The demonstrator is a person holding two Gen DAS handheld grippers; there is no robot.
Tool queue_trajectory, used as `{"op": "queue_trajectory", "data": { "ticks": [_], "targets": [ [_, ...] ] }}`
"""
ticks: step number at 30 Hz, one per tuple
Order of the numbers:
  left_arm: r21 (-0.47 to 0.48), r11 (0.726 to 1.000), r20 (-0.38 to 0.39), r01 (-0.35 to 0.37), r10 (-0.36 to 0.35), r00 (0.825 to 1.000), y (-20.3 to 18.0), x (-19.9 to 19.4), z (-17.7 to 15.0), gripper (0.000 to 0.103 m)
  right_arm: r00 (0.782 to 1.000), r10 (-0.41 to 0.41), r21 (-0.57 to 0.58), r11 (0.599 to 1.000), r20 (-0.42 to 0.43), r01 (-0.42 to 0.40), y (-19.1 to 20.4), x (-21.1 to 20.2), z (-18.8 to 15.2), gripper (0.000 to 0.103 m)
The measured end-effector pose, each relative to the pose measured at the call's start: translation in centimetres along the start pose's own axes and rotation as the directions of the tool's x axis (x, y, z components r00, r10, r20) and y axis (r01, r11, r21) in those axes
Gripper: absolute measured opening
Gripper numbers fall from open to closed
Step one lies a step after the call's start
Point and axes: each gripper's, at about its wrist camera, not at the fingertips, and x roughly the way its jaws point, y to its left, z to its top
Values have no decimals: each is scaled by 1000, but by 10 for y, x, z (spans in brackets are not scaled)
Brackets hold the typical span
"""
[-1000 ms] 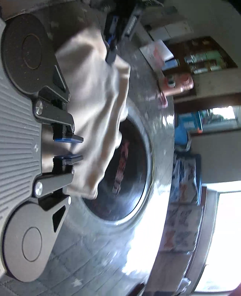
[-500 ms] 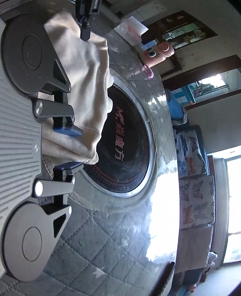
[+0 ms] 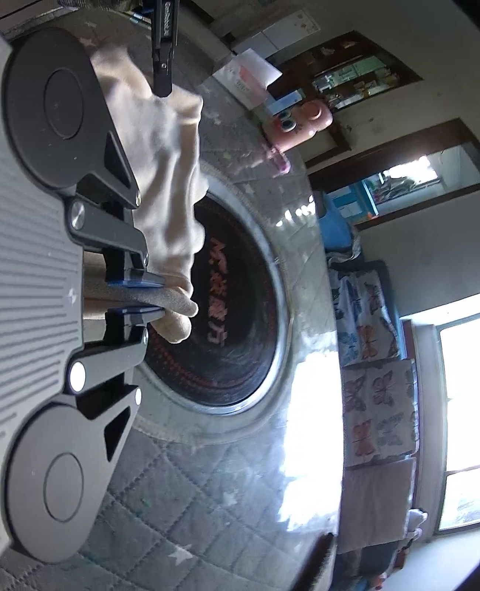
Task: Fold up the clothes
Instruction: 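Lift the sweatshirt with both grippers and fold it over onto itself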
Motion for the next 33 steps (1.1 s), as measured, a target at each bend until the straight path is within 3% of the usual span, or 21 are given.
{"op": "queue_trajectory", "data": {
  "ticks": [13, 23, 31, 33],
  "targets": [
    [-6, 1000, -20, -9, 9, 1000, 8, 7, -3, 12, 1000, -28, 17, 999, -10, 29, -7, 10, -5, 10],
    [2, 1000, -34, -22, 22, 999, 10, 13, -5, 13, 998, -53, 32, 998, -19, 53, -16, 19, -9, 38],
    [8, 999, -33, -31, 31, 999, 10, 14, -6, 17, 999, -21, 11, 1000, -39, 22, -11, 23, -10, 35],
    [8, 999, -33, -31, 32, 999, 11, 15, -6, 17, 999, -7, 14, 1000, -45, 8, -10, 24, -10, 20]
  ]
}}
